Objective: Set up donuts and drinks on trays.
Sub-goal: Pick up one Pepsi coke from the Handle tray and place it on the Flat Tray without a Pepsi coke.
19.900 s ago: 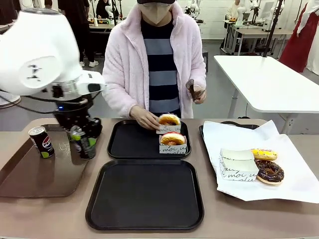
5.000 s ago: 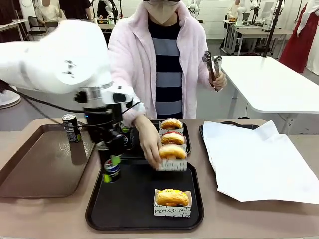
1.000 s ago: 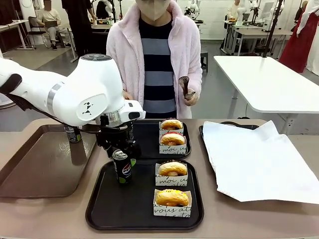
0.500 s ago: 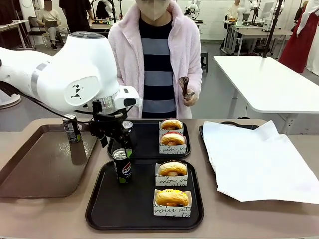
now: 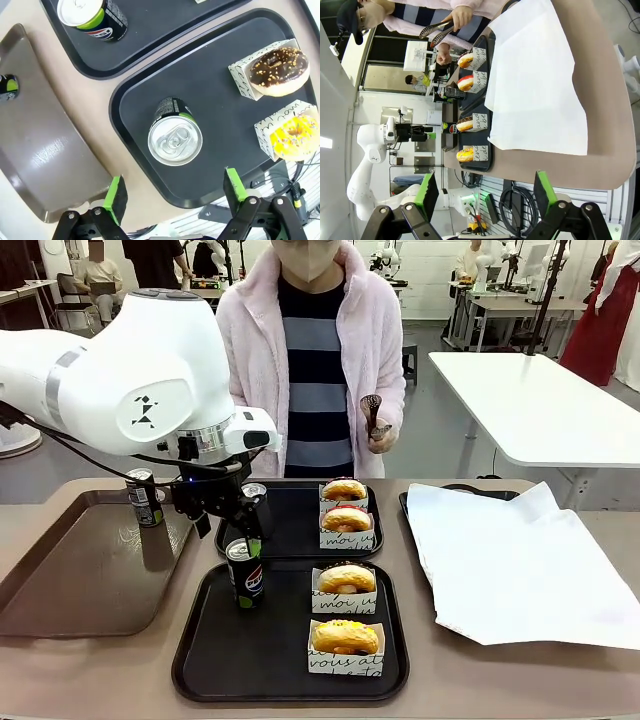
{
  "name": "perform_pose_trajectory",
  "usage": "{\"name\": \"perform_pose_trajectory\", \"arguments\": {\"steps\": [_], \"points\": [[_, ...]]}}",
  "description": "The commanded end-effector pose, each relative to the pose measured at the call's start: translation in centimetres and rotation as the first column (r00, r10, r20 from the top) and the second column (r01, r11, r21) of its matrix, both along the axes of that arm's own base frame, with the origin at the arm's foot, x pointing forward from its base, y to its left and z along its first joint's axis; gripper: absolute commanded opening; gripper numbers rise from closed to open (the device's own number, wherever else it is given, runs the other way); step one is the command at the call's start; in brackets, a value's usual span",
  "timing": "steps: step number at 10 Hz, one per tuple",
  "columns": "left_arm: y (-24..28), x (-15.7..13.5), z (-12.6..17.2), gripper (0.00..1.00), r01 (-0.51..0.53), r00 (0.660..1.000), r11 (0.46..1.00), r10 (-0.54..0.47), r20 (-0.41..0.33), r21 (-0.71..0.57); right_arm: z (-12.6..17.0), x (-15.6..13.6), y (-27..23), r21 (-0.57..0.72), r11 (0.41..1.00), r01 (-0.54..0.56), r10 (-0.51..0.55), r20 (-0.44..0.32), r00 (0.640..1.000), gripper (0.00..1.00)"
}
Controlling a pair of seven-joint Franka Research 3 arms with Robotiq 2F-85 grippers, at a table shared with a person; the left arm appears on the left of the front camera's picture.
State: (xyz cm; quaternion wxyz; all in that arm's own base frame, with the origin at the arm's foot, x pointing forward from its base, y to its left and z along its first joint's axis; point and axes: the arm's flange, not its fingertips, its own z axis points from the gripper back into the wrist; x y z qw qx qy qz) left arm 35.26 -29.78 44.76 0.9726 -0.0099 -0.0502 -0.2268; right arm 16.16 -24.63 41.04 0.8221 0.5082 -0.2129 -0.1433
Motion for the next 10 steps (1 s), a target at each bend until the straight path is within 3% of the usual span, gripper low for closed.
{"name": "perform_pose_trajectory", "arguments": {"steps": [1, 5, 7, 10], "points": [[-0.1, 0.3, -0.2, 1.00, 0.007, 1.000, 1.000, -0.007, 0.016, 0.003, -0.2, -0.1, 0.0, 0.005, 1.000, -0.007, 0.007, 0.001, 1.000, 1.00], [0.0, 0.0, -0.1, 1.00, 0.000, 1.000, 1.000, 0.000, -0.001, 0.001, -0.2, -0.1, 0.0, 0.005, 1.000, -0.007, 0.007, 0.001, 1.000, 1.00], [6.1, 1.3, 0.6, 1.00, -0.088, 0.996, 0.995, 0.087, -0.018, -0.052, -0.2, -0.1, 0.0, 0.005, 1.000, -0.007, 0.007, 0.001, 1.000, 1.00], [17.6, 3.1, 1.3, 1.00, -0.276, 0.961, 0.950, 0.276, -0.024, -0.149, -0.2, -0.1, 0.0, 0.005, 1.000, -0.007, 0.007, 0.001, 1.000, 1.00]]}}
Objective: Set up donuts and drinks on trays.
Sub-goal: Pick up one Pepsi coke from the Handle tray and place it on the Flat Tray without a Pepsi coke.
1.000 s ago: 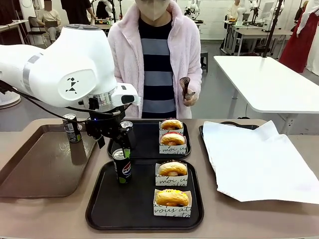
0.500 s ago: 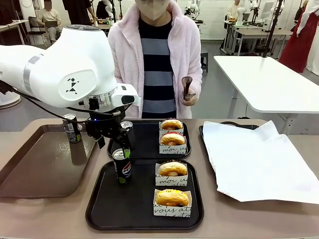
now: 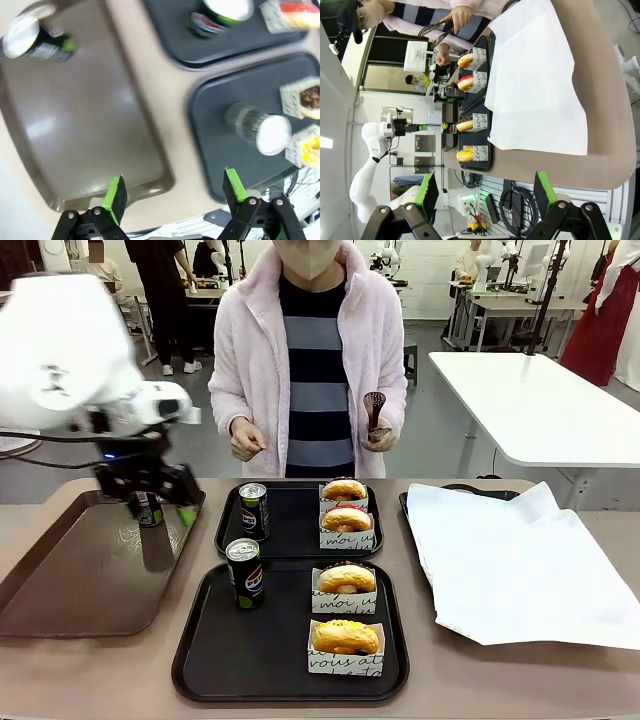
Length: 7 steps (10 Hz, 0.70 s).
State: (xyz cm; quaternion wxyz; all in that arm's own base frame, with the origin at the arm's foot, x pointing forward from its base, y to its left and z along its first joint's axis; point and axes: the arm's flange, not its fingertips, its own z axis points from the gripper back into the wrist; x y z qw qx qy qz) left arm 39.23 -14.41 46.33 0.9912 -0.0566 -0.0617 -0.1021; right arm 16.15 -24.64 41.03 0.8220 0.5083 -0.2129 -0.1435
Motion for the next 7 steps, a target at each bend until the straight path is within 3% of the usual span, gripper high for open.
{"name": "perform_pose_trajectory", "arguments": {"steps": [1, 3, 4, 5, 7], "points": [[4.9, 0.3, 0.1, 1.00, -0.068, 0.998, 0.997, 0.068, -0.004, -0.026, -0.2, -0.1, 0.0, 0.005, 1.000, -0.007, 0.007, 0.001, 1.000, 1.00], [8.0, 0.1, -0.3, 1.00, -0.158, 0.987, 0.987, 0.159, 0.031, -0.037, -0.2, -0.1, 0.0, 0.005, 1.000, -0.007, 0.007, 0.001, 1.000, 1.00], [6.6, 0.4, 0.4, 1.00, -0.133, 0.989, 0.991, 0.134, 0.061, -0.030, -0.2, -0.1, 0.0, 0.005, 1.000, -0.007, 0.007, 0.001, 1.000, 1.00], [8.8, 0.8, 0.2, 1.00, -0.143, 0.990, 0.989, 0.144, 0.006, -0.038, -0.2, -0.1, 0.0, 0.005, 1.000, -0.007, 0.007, 0.001, 1.000, 1.00], [8.8, 0.8, 0.2, 1.00, -0.143, 0.990, 0.989, 0.144, 0.006, -0.038, -0.2, -0.1, 0.0, 0.005, 1.000, -0.007, 0.007, 0.001, 1.000, 1.00]]}}
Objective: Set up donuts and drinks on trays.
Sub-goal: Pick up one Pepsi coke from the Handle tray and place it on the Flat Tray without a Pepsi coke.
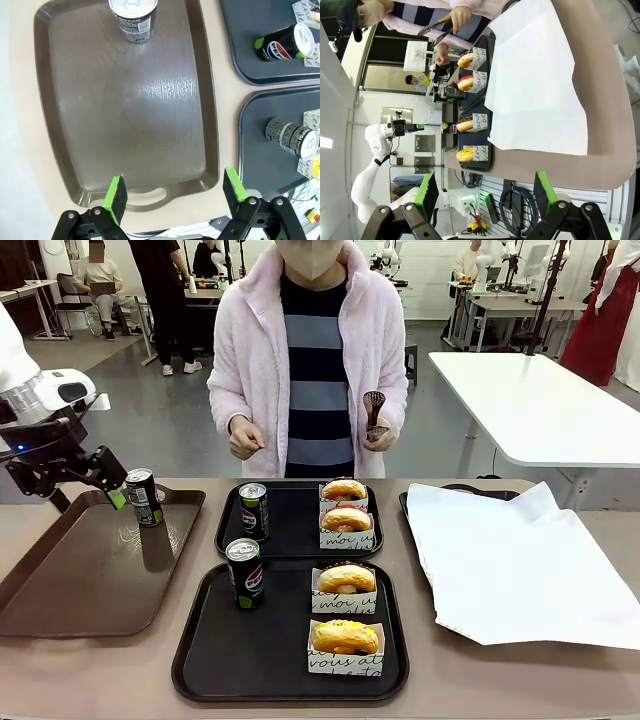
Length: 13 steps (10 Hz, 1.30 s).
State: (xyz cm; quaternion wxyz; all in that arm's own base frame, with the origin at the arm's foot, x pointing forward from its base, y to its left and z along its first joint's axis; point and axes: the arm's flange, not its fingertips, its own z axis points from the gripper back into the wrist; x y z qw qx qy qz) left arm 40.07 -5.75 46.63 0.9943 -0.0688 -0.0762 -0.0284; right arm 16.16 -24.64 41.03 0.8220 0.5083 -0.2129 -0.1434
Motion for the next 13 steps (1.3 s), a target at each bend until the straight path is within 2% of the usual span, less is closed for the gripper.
{"name": "perform_pose_trajectory", "arguments": {"steps": [1, 3, 4, 5, 6, 7, 8, 9, 11, 13], "points": [[0.1, 0.0, -0.1, 1.00, 0.003, 1.000, 1.000, -0.003, -0.009, -0.002, -0.2, -0.1, 0.0, 0.005, 1.000, -0.007, 0.007, 0.001, 1.000, 1.00], [0.0, 0.0, 0.0, 1.00, 0.000, 1.000, 1.000, 0.000, -0.001, 0.000, -0.2, -0.1, 0.0, 0.005, 1.000, -0.007, 0.007, 0.001, 1.000, 1.00], [2.6, 1.7, -0.1, 1.00, 0.004, 0.989, 0.984, -0.030, -0.148, -0.177, -0.2, -0.1, 0.0, 0.005, 1.000, -0.007, 0.007, 0.001, 1.000, 1.00], [4.5, 2.3, -0.1, 1.00, 0.009, 0.973, 0.955, -0.076, -0.218, -0.296, -0.2, -0.1, 0.0, 0.005, 1.000, -0.007, 0.007, 0.001, 1.000, 1.00], [7.6, 3.4, -0.6, 1.00, 0.035, 0.945, 0.889, -0.178, -0.275, -0.456, -0.2, -0.1, 0.0, 0.005, 1.000, -0.007, 0.007, 0.001, 1.000, 1.00], [10.1, 4.1, -1.8, 1.00, 0.034, 0.929, 0.841, -0.227, -0.293, -0.541, -0.2, -0.1, 0.0, 0.005, 1.000, -0.007, 0.007, 0.001, 1.000, 1.00], [12.6, 4.9, -2.8, 1.00, 0.054, 0.928, 0.773, -0.273, -0.254, -0.632, -0.2, -0.1, 0.0, 0.005, 1.000, -0.007, 0.007, 0.001, 1.000, 1.00], [15.2, 4.9, -3.7, 1.00, 0.058, 0.931, 0.663, -0.305, -0.199, -0.746, -0.2, -0.1, 0.0, 0.005, 1.000, -0.007, 0.007, 0.001, 1.000, 1.00], [19.8, 4.5, -5.8, 1.00, 0.038, 0.959, 0.544, -0.255, -0.122, -0.838, -0.2, -0.1, 0.0, 0.005, 1.000, -0.007, 0.007, 0.001, 1.000, 1.00], [23.2, 3.4, -7.6, 1.00, -0.005, 0.988, 0.449, -0.135, -0.074, -0.894, -0.2, -0.1, 0.0, 0.005, 1.000, -0.007, 0.007, 0.001, 1.000, 1.00]]}}
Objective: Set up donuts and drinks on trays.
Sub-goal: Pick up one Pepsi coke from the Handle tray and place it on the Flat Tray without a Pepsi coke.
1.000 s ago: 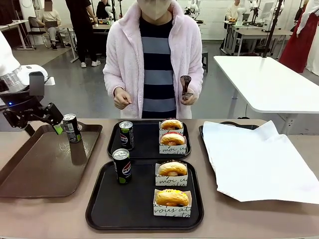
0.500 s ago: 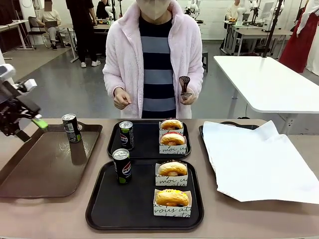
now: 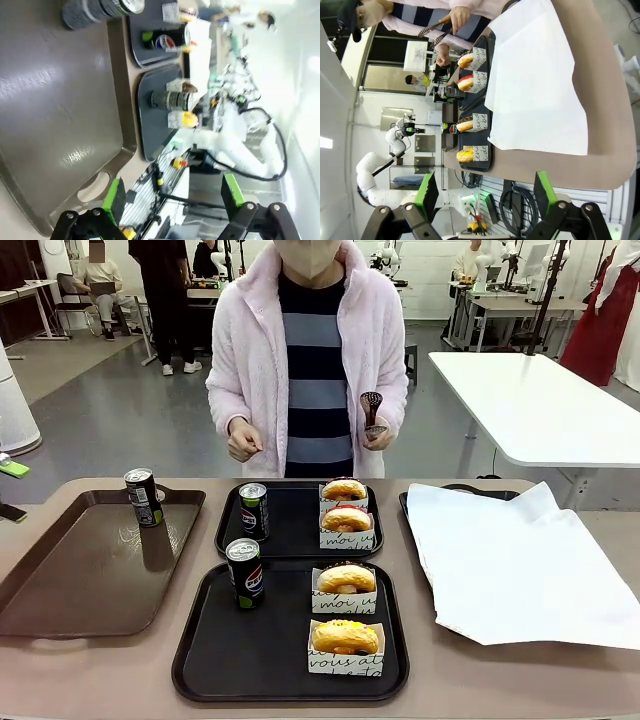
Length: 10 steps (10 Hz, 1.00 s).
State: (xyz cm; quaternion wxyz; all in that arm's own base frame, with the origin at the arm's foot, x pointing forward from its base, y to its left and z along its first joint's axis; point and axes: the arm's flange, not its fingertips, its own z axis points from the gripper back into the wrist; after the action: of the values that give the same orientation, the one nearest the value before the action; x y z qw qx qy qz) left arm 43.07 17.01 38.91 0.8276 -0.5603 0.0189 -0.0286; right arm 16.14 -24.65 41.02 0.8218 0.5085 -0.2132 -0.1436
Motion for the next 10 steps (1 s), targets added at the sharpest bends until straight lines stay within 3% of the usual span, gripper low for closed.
{"name": "perform_pose_trajectory", "arguments": {"steps": [1, 4, 10], "points": [[1.7, -0.5, -0.2, 1.00, -0.093, 0.994, 0.993, 0.096, 0.047, -0.072, -0.2, -0.1, 0.0, 0.004, 1.000, -0.007, 0.007, 0.001, 1.000, 1.00], [4.5, -2.2, -0.4, 1.00, -0.163, 0.984, 0.983, 0.168, 0.055, -0.088, -0.2, -0.1, 0.0, 0.004, 1.000, -0.007, 0.007, 0.001, 1.000, 1.00], [5.3, -2.1, -0.3, 1.00, -0.166, 0.985, 0.984, 0.168, 0.025, -0.064, -0.2, -0.1, 0.0, 0.004, 1.000, -0.007, 0.007, 0.001, 1.000, 1.00]]}}
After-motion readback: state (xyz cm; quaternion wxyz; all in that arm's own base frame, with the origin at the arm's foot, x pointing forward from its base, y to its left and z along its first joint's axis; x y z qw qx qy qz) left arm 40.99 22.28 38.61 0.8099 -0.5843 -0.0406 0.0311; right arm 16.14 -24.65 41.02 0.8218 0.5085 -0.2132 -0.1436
